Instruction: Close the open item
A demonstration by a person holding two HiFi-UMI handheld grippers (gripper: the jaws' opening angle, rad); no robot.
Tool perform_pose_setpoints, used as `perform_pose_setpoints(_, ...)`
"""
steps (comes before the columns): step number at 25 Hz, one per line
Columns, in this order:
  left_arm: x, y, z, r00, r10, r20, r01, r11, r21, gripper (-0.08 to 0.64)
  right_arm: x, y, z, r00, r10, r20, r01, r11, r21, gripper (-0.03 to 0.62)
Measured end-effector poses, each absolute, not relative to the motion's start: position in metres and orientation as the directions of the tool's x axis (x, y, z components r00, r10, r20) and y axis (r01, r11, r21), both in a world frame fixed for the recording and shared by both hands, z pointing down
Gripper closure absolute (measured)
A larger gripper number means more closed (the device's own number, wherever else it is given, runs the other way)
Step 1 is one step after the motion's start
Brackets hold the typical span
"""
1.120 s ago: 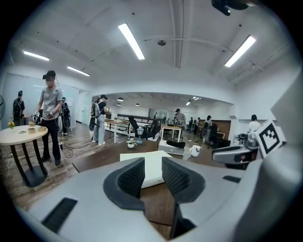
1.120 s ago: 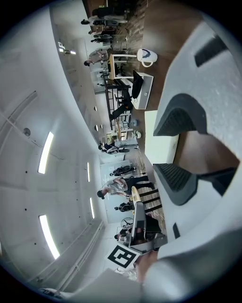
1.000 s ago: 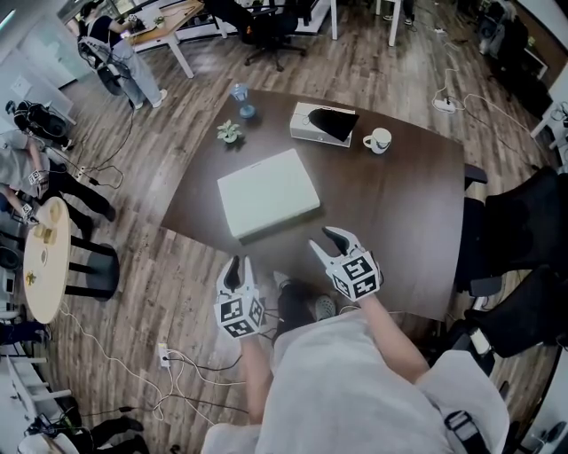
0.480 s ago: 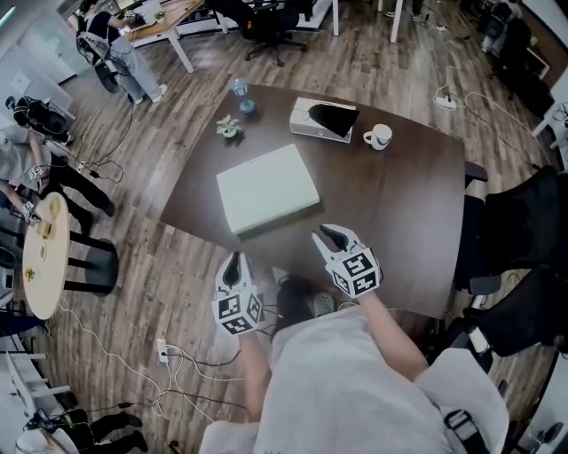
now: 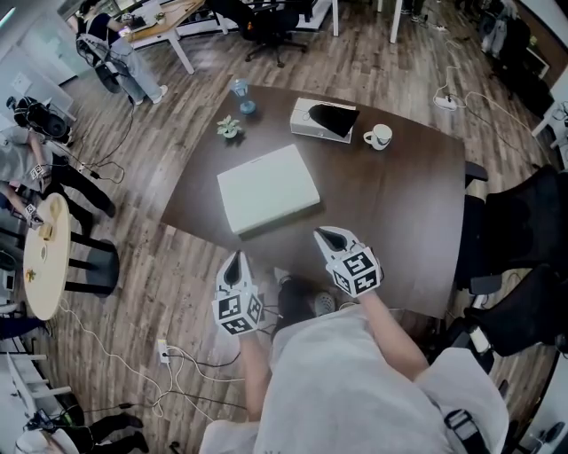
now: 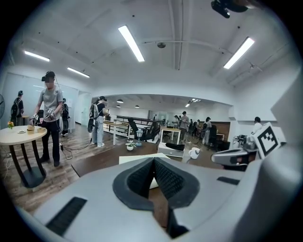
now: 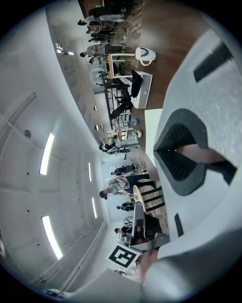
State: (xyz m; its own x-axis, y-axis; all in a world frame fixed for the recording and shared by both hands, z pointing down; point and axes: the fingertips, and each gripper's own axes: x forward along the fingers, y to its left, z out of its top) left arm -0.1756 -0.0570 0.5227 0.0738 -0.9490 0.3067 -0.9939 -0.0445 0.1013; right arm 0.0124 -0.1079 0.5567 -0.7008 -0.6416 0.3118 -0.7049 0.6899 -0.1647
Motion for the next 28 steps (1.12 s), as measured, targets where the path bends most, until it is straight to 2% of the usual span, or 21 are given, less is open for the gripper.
perform_pose_setpoints(28,-0.1829,-0.0555,0.5231,0.077,-0.943,0.322,-0.993,-0.045,0.106,0.555,0.0086,-0.108,0.5539,-0.711,-0.628,0.316,-0.692,0.705,-0.156,0.588)
